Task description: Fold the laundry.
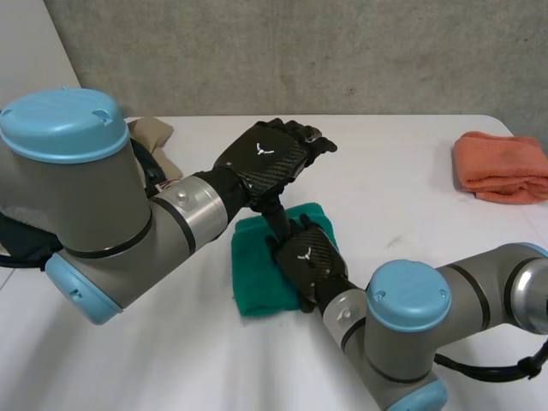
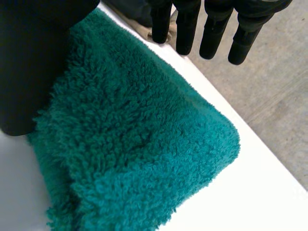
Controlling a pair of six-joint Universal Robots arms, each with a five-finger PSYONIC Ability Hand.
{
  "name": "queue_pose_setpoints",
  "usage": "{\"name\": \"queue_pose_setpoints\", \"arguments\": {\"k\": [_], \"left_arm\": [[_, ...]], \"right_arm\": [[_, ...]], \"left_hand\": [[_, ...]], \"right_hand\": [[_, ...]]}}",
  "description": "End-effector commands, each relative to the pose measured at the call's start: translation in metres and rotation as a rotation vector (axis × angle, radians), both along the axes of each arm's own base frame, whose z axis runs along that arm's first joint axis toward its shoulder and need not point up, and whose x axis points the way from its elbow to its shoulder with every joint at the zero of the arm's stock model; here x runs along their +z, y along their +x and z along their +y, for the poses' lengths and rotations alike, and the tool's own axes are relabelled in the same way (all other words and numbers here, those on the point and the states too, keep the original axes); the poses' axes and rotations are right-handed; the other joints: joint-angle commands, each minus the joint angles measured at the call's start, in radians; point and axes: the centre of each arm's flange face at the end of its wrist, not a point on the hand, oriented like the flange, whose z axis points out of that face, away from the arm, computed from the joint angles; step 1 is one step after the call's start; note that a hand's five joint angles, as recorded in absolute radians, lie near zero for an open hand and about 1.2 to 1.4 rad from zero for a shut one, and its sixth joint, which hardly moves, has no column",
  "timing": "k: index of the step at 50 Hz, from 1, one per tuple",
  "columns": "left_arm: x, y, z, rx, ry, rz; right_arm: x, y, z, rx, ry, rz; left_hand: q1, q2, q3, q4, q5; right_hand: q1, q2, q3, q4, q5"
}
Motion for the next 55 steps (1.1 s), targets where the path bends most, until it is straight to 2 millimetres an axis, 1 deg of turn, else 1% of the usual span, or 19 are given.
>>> {"name": "queue_pose_setpoints", "arguments": {"k": [1,5,7,12,15,18,19,25,31,34,35,38,39,42,45,46,49,50,55], "left_arm": [[0.001,0.002,-0.003,0.009,0.001,0.004],[0.003,0.003,-0.004,0.012,-0.004,0.007],[0.004,0.003,-0.003,0.012,-0.005,0.008],[0.004,0.004,-0.004,0.015,-0.005,0.008],[0.005,0.006,-0.008,0.026,-0.009,0.009],[0.007,0.009,-0.011,0.035,-0.013,0.011],[0.007,0.009,-0.012,0.038,-0.013,0.013],[0.023,0.017,-0.018,0.063,-0.049,0.038],[0.033,0.02,-0.018,0.069,-0.067,0.056],[0.033,0.02,-0.018,0.071,-0.064,0.059],[0.033,0.02,-0.018,0.07,-0.061,0.061],[0.033,0.02,-0.018,0.07,-0.061,0.061],[0.033,0.02,-0.018,0.068,-0.061,0.061],[0.031,0.019,-0.018,0.067,-0.057,0.059],[0.028,0.019,-0.019,0.067,-0.051,0.054],[0.027,0.018,-0.019,0.065,-0.048,0.053],[0.022,0.015,-0.018,0.058,-0.04,0.045],[0.021,0.015,-0.017,0.056,-0.038,0.043],[0.017,0.015,-0.016,0.056,-0.025,0.035]], "right_arm": [[0.004,0.009,-0.01,0.006,-0.029,-0.028],[0.006,0.014,-0.015,0.009,-0.041,-0.042],[0.007,0.016,-0.017,0.01,-0.047,-0.047],[0.011,0.025,-0.03,0.009,-0.076,-0.073],[0.021,0.029,-0.042,-0.004,-0.104,-0.104],[0.042,0.025,-0.069,-0.048,-0.157,-0.151],[0.055,0.022,-0.084,-0.074,-0.193,-0.175],[0.109,0.011,-0.133,-0.15,-0.342,-0.271],[0.162,-0.04,-0.199,-0.288,-0.515,-0.357],[0.178,-0.064,-0.223,-0.325,-0.581,-0.415],[0.186,-0.084,-0.24,-0.344,-0.627,-0.448],[0.192,-0.121,-0.266,-0.375,-0.692,-0.48],[0.185,-0.141,-0.283,-0.38,-0.707,-0.483],[0.16,-0.173,-0.313,-0.38,-0.709,-0.473],[0.136,-0.19,-0.329,-0.376,-0.686,-0.448],[0.116,-0.207,-0.34,-0.383,-0.665,-0.421],[0.083,-0.227,-0.351,-0.381,-0.625,-0.384],[0.063,-0.24,-0.356,-0.383,-0.6,-0.364],[0.016,-0.276,-0.361,-0.428,-0.529,-0.32]], "left_hand": [[0.042,0.027,0.022,0.03,0.01],[0.039,0.024,0.02,0.027,0.007],[0.039,0.024,0.019,0.027,0.007],[0.036,0.021,0.017,0.024,0.004],[0.036,0.021,0.017,0.024,0.004],[0.036,0.021,0.017,0.024,0.004],[0.036,0.021,0.017,0.024,0.004],[0.036,0.021,0.017,0.024,0.004],[0.036,0.021,0.017,0.024,0.004],[0.036,0.021,0.017,0.024,0.004],[0.036,0.021,0.017,0.024,0.004],[0.036,0.021,0.017,0.024,0.004],[0.036,0.021,0.017,0.024,0.004],[0.039,0.024,0.019,0.027,0.007],[0.036,0.021,0.017,0.024,0.004],[0.039,0.024,0.019,0.027,0.007],[0.039,0.024,0.019,0.027,0.007],[0.039,0.024,0.019,0.027,0.007],[0.042,0.027,0.022,0.03,0.01]], "right_hand": [[0.108,0.096,0.095,0.094,0.097],[0.123,0.11,0.11,0.109,0.111],[0.231,0.218,0.218,0.217,0.22],[1.103,1.091,1.09,1.089,1.092],[1.105,1.093,1.092,1.091,1.094],[1.105,1.093,1.092,1.091,1.094],[1.105,1.093,1.092,1.091,1.094],[1.105,1.093,1.092,1.091,1.094],[1.105,1.093,1.092,1.091,1.094],[1.105,1.093,1.092,1.091,1.094],[1.105,1.093,1.092,1.091,1.094],[1.105,1.093,1.092,1.091,1.094],[1.105,1.093,1.092,1.091,1.094],[1.105,1.093,1.092,1.091,1.094],[1.105,1.093,1.092,1.091,1.094],[1.105,1.093,1.092,1.091,1.094],[1.105,1.093,1.092,1.091,1.094],[1.105,1.093,1.092,1.091,1.094],[1.105,1.093,1.092,1.091,1.094]]}}
